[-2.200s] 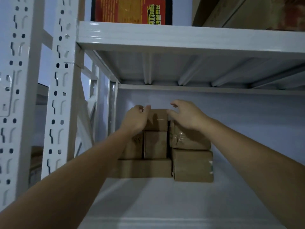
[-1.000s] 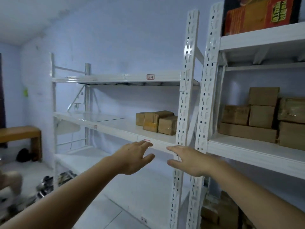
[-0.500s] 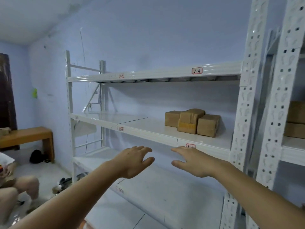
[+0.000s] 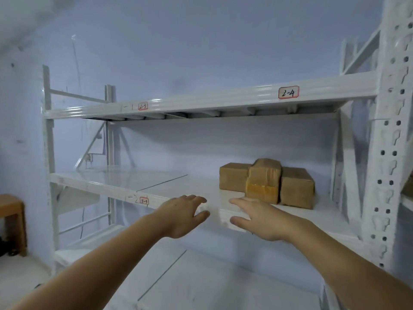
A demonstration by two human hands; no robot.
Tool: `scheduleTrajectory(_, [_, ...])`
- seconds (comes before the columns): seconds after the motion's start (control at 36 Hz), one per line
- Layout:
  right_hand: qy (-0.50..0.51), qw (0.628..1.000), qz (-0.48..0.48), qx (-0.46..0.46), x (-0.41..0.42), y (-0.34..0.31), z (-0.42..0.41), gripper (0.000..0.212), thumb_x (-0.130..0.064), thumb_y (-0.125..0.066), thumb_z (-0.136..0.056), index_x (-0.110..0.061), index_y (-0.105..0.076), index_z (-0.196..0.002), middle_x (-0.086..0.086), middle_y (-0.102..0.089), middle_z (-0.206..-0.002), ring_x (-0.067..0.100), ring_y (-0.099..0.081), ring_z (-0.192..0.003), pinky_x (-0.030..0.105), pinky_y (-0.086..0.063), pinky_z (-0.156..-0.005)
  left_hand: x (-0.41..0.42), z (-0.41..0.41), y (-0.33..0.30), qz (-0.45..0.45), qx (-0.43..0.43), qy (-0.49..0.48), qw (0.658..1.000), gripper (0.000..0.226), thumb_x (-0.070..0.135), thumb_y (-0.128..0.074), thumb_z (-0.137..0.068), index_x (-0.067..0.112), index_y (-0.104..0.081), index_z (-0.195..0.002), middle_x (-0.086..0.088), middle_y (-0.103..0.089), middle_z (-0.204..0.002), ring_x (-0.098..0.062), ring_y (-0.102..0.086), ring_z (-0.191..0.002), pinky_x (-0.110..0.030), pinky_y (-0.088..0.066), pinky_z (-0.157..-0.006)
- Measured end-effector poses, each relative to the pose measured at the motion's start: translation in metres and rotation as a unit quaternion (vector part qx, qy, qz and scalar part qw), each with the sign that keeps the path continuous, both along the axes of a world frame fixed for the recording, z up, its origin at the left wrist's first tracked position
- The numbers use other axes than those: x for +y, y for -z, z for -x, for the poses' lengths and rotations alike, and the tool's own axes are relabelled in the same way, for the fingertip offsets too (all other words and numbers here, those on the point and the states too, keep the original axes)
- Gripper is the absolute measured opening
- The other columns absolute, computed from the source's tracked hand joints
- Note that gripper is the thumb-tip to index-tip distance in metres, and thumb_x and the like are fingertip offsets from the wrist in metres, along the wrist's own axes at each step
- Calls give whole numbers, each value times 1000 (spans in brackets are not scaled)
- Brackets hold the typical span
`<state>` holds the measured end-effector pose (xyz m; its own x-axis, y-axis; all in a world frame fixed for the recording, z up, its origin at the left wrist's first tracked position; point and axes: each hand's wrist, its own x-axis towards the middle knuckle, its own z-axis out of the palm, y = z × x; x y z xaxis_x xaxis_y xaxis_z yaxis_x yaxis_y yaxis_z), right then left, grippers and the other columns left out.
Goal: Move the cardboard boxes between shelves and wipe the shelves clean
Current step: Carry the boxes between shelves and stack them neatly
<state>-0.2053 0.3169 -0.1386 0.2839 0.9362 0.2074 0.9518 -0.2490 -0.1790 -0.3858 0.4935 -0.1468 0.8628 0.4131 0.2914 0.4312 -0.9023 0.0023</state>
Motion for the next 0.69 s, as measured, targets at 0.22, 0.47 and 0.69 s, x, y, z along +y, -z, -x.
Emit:
scheduleTrajectory(0.22, [43, 999, -21, 2, 43, -1, -36, 66, -57, -46, -102, -31, -27, -159, -11, -29, -164, 10, -32, -147, 30, -30, -118, 62, -70, -16, -2, -16, 50, 999, 59, 59, -29, -105, 28, -35, -155, 2, -43, -158, -21, -42, -142, -41, -34, -115])
scheduleTrajectory(0.47, [95, 995, -13, -33, 91, -14, -50, 61, -49, -46, -104, -29, -28, -159, -11, -32, -161, 9, -34, -144, 28, -31, -115, 130, -127, -12, 3, -10, 123, 992, 59, 60, -29, -105, 28, -36, -154, 3, -45, -156, -21, -44, -139, -40, -35, -113])
scheduleTrajectory(0.69, [147, 986, -60, -47, 166, -27, -55, 50, -40, -46, -107, -20, -41, -152, -7, -42, -154, 12, -40, -139, 24, -32, -112, 197, -172, -26, 15, -40, 147, 988, 66, 66, -24, -103, 25, -40, -152, 0, -49, -153, -23, -47, -136, -42, -39, -110])
